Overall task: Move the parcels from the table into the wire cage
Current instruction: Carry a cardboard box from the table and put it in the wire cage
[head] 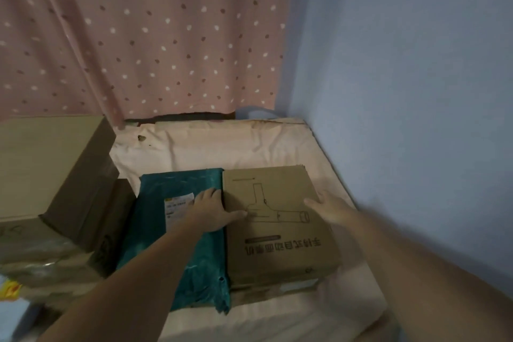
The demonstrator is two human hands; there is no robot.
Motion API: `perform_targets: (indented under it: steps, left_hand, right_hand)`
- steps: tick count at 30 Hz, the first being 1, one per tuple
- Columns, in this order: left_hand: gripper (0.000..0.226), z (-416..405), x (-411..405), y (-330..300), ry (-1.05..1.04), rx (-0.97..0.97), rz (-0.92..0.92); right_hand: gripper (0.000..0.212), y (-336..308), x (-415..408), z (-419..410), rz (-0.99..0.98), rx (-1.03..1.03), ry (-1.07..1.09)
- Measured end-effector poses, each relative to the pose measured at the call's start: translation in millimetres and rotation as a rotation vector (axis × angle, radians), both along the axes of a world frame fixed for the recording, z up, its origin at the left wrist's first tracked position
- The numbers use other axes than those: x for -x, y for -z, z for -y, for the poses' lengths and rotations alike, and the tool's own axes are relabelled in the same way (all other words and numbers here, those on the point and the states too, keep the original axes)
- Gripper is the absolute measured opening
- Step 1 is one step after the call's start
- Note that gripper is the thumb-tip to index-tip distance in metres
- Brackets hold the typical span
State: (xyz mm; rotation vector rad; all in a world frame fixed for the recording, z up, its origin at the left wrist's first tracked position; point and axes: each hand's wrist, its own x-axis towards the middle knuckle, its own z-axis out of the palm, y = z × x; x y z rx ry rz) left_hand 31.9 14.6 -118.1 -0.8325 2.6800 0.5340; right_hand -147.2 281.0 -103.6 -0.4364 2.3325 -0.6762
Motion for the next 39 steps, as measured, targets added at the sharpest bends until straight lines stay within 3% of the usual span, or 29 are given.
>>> perform_targets:
  steps: [3, 5, 9, 13, 19, 26, 29, 31, 33, 35, 37, 39]
  left_hand:
    - [0.133, -2, 5, 19, 0.012, 0.075, 0.049]
    - [0.135, -2, 8, 23, 0.035, 0.1, 0.063]
    - [0.134, 1, 8, 26, 0.035, 0.131, 0.062]
    - [0.136, -4, 12, 26, -0.002, 0.122, 0.078]
    - [0.141, -30, 31, 28, -0.132, 0.0, -0.034]
    - [0.139, -57, 56, 26, -0.216, -0.171, -0.214]
    - [0.113, -67, 60, 11, -0.284, -0.538, -0.423]
    - [0.075, -74, 59, -12, -0.334, -0.873, -0.542]
    - [0.032, -80, 59, -41, -0.297, -0.992, -0.606]
    - [0.026, -84, 65, -65, -0.258, -1.043, -0.676]
    - [0.034, -89, 76, -90, -0.242, -1.115, -0.659]
    - [0.027, -96, 88, -115, -0.223, -1.183, -0.62]
  right_hand:
    - [0.114, 103, 59, -13, 0.17, 0.091, 0.108]
    - [0.12, 107, 52, -10, 0.264, 0.174, 0.224]
    - [0.082, 64, 18, 1, 0.489, 0.257, 0.352]
    - [0.091, 64, 22, -3, 0.567, 0.292, 0.341]
    - [0.066, 71, 17, -21, 0.578, 0.387, 0.417]
    - [0.057, 68, 15, -47, 0.581, 0.458, 0.502]
    - [0.047, 52, 19, -59, 0.541, 0.512, 0.531]
    - [0.05, 35, 27, -70, 0.507, 0.556, 0.554]
    - [0.065, 10, 35, -81, 0.478, 0.567, 0.563]
    - [0.071, -22, 42, -92, 0.448, 0.575, 0.577]
    - [0.068, -59, 45, -103, 0.403, 0.598, 0.588]
    - [0.068, -98, 45, -114, 0.353, 0.619, 0.591]
